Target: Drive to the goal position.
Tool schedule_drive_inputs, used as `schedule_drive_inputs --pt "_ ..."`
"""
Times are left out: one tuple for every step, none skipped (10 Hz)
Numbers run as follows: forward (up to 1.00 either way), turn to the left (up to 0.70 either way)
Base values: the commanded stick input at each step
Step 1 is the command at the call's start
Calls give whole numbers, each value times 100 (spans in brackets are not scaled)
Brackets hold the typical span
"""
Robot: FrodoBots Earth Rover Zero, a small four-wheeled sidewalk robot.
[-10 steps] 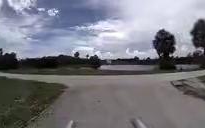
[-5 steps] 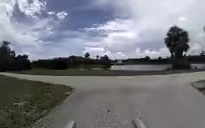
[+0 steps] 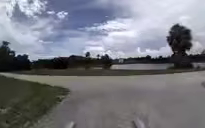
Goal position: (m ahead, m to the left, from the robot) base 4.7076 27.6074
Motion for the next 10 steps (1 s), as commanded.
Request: schedule_drive_inputs --pt "70 1" --pt "70 7" --pt "70 17" --pt "70 27" --pt "70 31" --pt "70 31" --pt "70 31" --pt "70 31" --pt "70 31" --pt "70 31"
